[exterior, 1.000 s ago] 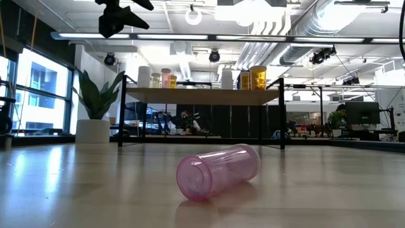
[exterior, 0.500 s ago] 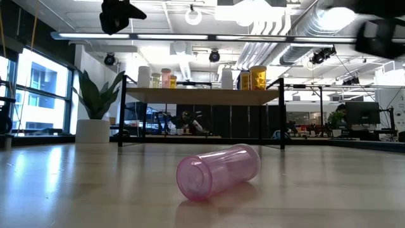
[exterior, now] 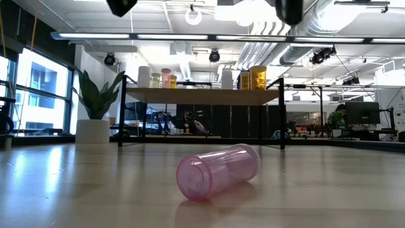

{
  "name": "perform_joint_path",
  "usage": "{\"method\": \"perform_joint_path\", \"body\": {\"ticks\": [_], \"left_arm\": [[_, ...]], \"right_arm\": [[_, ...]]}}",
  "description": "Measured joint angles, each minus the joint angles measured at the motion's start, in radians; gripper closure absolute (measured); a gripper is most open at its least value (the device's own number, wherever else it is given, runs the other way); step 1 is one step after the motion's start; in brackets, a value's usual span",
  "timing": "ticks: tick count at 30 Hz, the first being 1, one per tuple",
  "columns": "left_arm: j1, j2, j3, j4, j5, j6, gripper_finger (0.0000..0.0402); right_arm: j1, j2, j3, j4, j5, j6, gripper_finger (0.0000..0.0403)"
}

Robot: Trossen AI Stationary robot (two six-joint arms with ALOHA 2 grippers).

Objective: Pick and place medicine bottles onto shelf by color
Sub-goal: Put the small white pill bottle on the shelf

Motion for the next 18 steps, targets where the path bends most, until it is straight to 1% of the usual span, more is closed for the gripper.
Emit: {"method": "perform_joint_path", "body": {"ticks": [8, 14, 18], "left_arm": [[-0.025, 0.03, 0.0, 0.111, -0.01, 0.005, 0.0213], [-0.035, 0.072, 0.0, 0.17, -0.01, 0.013, 0.0213], [-0.035, 0.101, 0.0, 0.182, -0.003, 0.012, 0.0213]], "right_arm": [[-0.069, 0.0, 0.113, 0.001, -0.001, -0.129, 0.0336], [-0.108, 0.0, 0.142, 0.002, -0.004, -0.138, 0.0336], [-0.122, 0.001, 0.142, 0.0, -0.04, -0.138, 0.0336]]}}
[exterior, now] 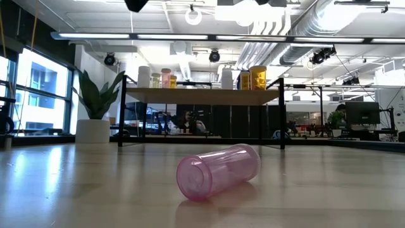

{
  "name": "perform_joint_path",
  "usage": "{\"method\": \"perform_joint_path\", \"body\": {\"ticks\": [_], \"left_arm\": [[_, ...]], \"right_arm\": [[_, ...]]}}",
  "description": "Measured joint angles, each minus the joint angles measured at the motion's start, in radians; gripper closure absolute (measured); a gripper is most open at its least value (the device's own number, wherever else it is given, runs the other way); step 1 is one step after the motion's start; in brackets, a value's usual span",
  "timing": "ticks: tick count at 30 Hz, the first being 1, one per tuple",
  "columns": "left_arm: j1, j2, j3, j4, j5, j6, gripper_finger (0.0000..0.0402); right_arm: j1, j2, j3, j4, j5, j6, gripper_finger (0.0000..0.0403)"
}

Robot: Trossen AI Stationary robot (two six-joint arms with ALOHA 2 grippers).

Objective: Pick and place medicine bottles onto shelf by color
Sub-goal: Put the small white pill bottle on the shelf

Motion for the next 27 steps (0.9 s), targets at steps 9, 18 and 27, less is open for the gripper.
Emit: {"method": "perform_joint_path", "body": {"ticks": [9, 18, 27], "left_arm": [[0.001, 0.099, 0.0, 0.093, 0.058, -0.027, 0.0213], [0.019, 0.162, -0.001, 0.187, 0.068, -0.029, 0.0213], [0.069, 0.165, -0.001, 0.242, 0.133, -0.063, 0.0213]], "right_arm": [[-0.016, 0.042, 0.0, 0.053, -0.048, 0.009, 0.0336], [-0.019, 0.055, 0.0, 0.05, -0.051, 0.009, 0.0336], [-0.034, 0.055, 0.0, 0.029, -0.05, 0.008, 0.0336]]}}
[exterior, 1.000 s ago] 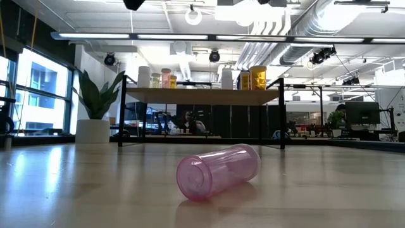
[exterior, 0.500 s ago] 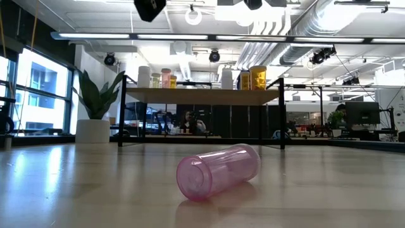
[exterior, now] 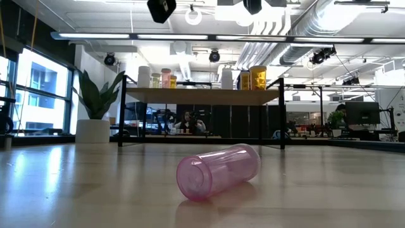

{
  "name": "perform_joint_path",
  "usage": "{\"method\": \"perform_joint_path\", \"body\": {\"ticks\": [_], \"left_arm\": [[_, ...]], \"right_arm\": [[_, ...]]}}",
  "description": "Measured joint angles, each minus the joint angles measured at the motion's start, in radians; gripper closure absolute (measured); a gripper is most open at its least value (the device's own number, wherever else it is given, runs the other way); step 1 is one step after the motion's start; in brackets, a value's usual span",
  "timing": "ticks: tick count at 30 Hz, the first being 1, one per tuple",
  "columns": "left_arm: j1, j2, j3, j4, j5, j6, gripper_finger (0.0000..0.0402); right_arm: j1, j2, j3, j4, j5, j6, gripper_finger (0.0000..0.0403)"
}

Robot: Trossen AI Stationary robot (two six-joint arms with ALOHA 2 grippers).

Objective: Pick and place medicine bottles onto shelf by color
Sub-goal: Put the small white pill bottle on the shelf

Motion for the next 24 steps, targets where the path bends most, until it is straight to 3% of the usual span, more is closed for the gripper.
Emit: {"method": "perform_joint_path", "body": {"ticks": [18, 24], "left_arm": [[0.021, 0.0, 0.0, 0.001, 0.039, 0.01, 0.0213], [0.033, 0.0, 0.0, 0.001, 0.041, 0.01, 0.0242]], "right_arm": [[-0.015, 0.0, 0.0, 0.025, 0.001, 0.049, 0.0336], [-0.016, 0.0, 0.0, 0.053, 0.003, 0.052, 0.0336]]}}
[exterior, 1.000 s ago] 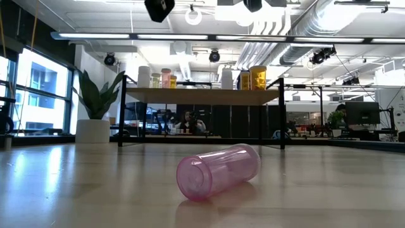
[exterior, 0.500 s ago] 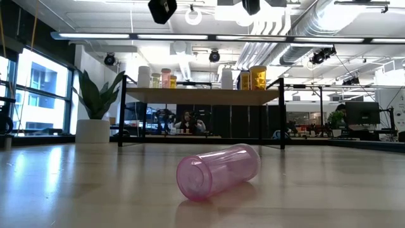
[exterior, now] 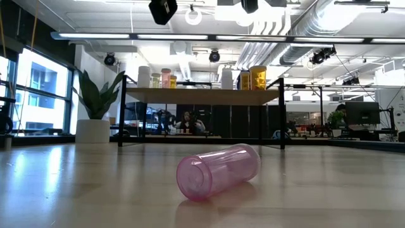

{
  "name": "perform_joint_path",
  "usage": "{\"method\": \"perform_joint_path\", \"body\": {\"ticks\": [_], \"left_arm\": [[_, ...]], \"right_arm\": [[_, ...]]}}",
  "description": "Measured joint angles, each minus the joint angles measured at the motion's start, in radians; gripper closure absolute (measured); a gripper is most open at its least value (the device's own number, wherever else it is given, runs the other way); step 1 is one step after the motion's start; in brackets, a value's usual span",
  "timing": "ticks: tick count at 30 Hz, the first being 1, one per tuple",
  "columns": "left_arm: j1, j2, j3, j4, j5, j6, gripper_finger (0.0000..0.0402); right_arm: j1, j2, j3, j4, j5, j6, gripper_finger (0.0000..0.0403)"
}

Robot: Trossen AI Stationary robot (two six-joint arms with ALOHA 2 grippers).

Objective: Pick and place medicine bottles onto shelf by color
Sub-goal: Put the small white pill bottle on the shelf

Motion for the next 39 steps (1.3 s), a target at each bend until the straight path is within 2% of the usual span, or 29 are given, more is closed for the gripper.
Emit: {"method": "perform_joint_path", "body": {"ticks": [9, 23, 27, 35, 39], "left_arm": [[0.0, 0.0, 0.0, 0.003, 0.0, -0.004, 0.0306], [0.0, 0.0, 0.0, 0.002, 0.0, 0.008, 0.0336], [0.0, 0.0, 0.0, 0.002, -0.001, 0.008, 0.0322], [0.001, 0.0, 0.0, -0.043, -0.002, 0.035, 0.0263], [0.022, -0.012, 0.002, -0.077, 0.003, 0.038, 0.0233]], "right_arm": [[0.0, -0.001, 0.0, -0.01, 0.004, -0.011, 0.0336], [0.001, -0.002, 0.0, -0.027, 0.004, -0.033, 0.0336], [0.001, -0.002, 0.0, -0.03, 0.004, -0.034, 0.0336], [0.001, -0.002, 0.0, -0.097, -0.004, -0.031, 0.0336], [-0.001, 0.0, -0.001, -0.164, -0.058, -0.021, 0.0336]]}}
